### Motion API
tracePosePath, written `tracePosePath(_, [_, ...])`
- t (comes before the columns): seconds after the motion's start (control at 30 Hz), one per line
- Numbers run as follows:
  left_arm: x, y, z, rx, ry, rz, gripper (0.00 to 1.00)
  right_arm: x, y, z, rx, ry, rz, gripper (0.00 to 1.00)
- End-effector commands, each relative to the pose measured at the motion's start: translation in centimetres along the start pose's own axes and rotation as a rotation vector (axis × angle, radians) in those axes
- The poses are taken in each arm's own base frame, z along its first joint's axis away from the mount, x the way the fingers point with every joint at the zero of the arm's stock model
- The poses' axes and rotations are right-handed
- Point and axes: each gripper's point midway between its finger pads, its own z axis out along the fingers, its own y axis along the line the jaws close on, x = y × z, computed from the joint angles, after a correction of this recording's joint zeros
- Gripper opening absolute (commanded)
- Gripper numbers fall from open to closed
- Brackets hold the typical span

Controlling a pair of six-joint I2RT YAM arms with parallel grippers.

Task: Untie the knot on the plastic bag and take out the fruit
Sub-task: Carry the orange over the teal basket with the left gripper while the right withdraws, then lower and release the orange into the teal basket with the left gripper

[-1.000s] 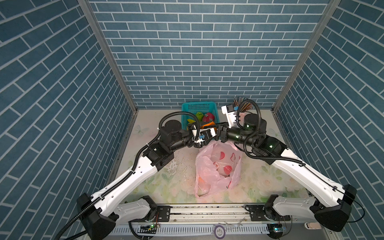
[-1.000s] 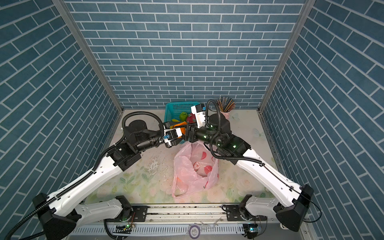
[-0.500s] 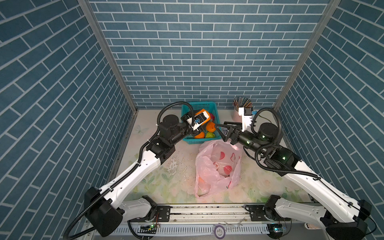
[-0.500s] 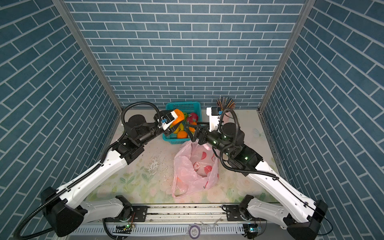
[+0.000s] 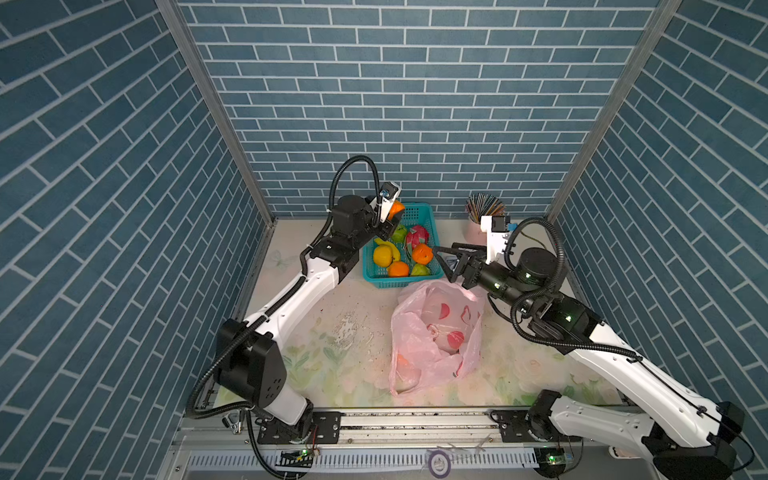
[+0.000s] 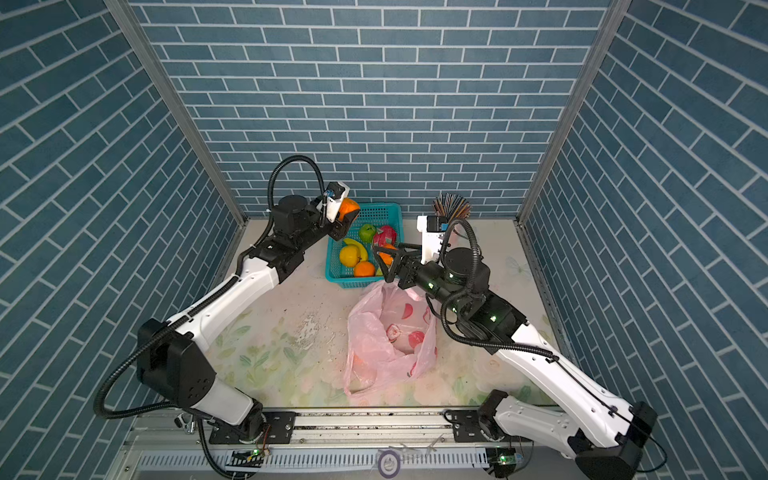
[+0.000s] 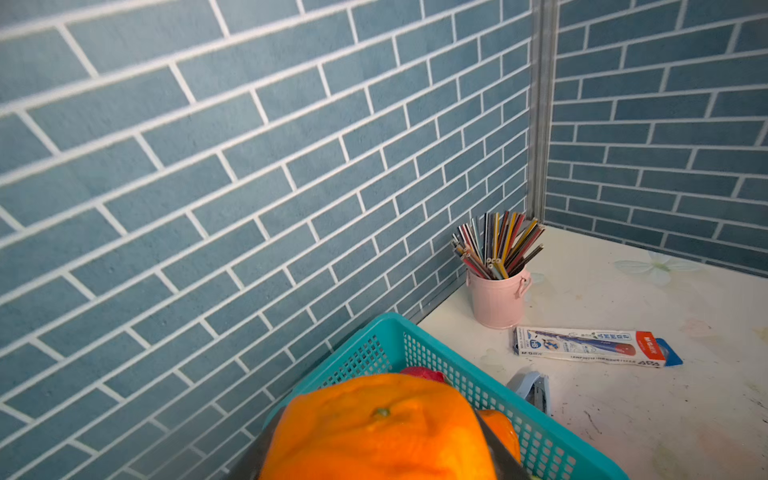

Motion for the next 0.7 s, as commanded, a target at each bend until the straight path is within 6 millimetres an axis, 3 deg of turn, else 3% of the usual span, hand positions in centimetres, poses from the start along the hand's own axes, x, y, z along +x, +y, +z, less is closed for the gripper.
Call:
tracePosePath(0.0, [2.5, 1.6, 1.7, -0.022, 0.103, -0.09, 0.51, -0.1, -0.3, 0.2, 0.012, -0.009, 0.025, 0.84])
tracePosePath(0.3, [10.4, 3.9, 7.3, -0.051, 0.363, -0.199, 0.51, 0.2, -0.6, 0.5, 0.024, 0.001, 0.025, 0.84])
tracePosePath(0.67, [19.2, 4.7, 12.1, -0.099, 0.582, -0.199, 0.5, 0.4, -0.7, 0.4, 0.03, 0.008, 0.028, 0.85])
